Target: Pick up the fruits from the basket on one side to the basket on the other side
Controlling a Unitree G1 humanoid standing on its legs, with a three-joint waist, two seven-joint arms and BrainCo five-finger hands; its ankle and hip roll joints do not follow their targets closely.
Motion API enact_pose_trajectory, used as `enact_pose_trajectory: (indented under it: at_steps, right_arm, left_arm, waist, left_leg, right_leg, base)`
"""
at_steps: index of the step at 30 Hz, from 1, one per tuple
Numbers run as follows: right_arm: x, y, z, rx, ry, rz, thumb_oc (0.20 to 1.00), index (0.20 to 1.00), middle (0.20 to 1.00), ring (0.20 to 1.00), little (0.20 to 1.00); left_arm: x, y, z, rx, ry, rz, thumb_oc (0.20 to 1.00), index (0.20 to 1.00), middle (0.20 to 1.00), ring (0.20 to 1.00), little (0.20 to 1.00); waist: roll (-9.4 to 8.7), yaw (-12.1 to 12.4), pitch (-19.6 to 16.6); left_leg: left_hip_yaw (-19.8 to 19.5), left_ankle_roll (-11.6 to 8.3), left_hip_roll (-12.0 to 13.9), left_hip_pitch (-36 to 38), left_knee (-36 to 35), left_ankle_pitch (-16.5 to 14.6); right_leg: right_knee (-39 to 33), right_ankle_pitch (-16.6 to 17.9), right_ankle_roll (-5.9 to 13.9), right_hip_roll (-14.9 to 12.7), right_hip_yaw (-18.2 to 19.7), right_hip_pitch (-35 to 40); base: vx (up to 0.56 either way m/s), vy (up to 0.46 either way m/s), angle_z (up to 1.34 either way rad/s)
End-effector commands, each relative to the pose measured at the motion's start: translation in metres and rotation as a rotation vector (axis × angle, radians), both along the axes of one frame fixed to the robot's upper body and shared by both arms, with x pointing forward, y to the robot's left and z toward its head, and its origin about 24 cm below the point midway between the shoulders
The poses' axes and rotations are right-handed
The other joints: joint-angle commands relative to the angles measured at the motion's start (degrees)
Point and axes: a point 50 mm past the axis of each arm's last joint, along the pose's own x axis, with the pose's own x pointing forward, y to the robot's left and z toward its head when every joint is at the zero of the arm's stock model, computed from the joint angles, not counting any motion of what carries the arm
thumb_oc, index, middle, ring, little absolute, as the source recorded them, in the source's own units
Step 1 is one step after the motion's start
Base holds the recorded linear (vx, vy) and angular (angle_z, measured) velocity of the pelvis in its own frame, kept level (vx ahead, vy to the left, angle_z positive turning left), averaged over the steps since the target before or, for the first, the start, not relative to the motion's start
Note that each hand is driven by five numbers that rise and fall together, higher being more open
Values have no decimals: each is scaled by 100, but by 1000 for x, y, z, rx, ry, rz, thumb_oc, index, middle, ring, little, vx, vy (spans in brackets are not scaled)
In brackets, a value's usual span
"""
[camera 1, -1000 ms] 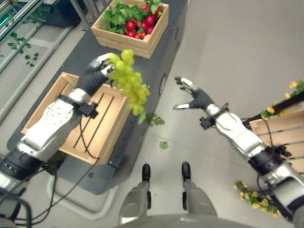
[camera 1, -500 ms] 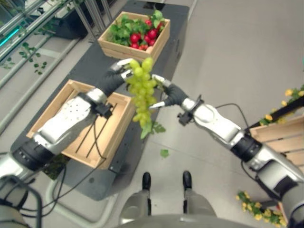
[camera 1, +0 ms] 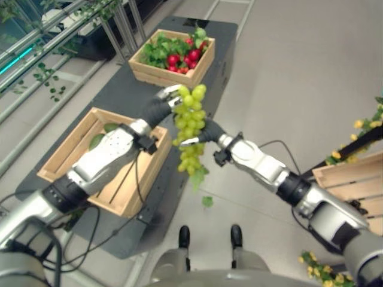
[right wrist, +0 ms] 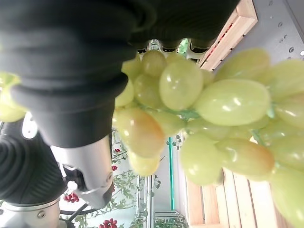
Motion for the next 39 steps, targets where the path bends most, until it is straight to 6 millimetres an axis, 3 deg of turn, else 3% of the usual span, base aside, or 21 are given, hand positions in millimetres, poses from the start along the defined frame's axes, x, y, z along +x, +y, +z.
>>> enact_pose_trajectory:
  at_steps: [1,11,13,35,36,38,39]
  right_arm:
    - [-4,28,13,77,-21,79,1000,1000,1000,1000,1000]
    - [-6,30,3,92,16,65,1000,1000,1000,1000,1000]
    - [-7,30,2,87,9,65,200,200,200,200,200]
    - [-3,23,-7,98,29,3,200,200,200,200,200]
    - [-2,22,-10,93,39,-9,200,200,200,200,200]
    - [1,19,-17,83,57,-37,200,200,200,200,200]
    - [1,19,-17,86,59,-40,200,200,200,200,200]
  left_arm:
    - [4,-21,33,-86,-115,-73,200,200,200,200,200]
    - [0,-39,31,-137,-103,-131,200,200,200,200,200]
    - [-1,-43,29,-140,-96,-143,200,200,200,200,200]
    - [3,-42,20,-196,-71,-102,200,200,200,200,200]
    - [3,-43,19,-204,-66,-101,376,376,376,376,376]
    - [3,-42,15,-212,-55,-91,1000,1000,1000,1000,1000]
    - [3,-42,15,-217,-55,-89,1000,1000,1000,1000,1000]
  waist:
    - [-240,141,-489]
    - [-225,137,-514]
    - [-223,128,-522]
    - [-250,150,-612]
    - [-250,151,-612]
    - [-251,173,-622]
    - [-252,173,-622]
  left_leg:
    - [-110,224,-373,-268,204,-261]
    - [-125,231,-372,-255,191,-269]
    - [-131,233,-370,-246,189,-274]
    - [-152,230,-350,-126,158,-344]
    - [-155,231,-354,-123,161,-348]
    - [-164,234,-359,-113,157,-354]
    - [-168,235,-362,-107,155,-356]
  right_leg:
    - [409,-592,130,110,0,-180]
    - [415,-611,126,113,6,-163]
    - [406,-611,127,111,2,-152]
    - [373,-685,121,119,-37,-13]
    - [368,-691,121,120,-42,2]
    - [370,-703,118,120,-55,14]
    - [365,-705,117,121,-55,23]
  base:
    - [0,0,0]
    - [0,0,0]
    - [0,0,0]
    - [5,-1,0]
    - [0,0,0]
    - [0,0,0]
    - [22,-2,3]
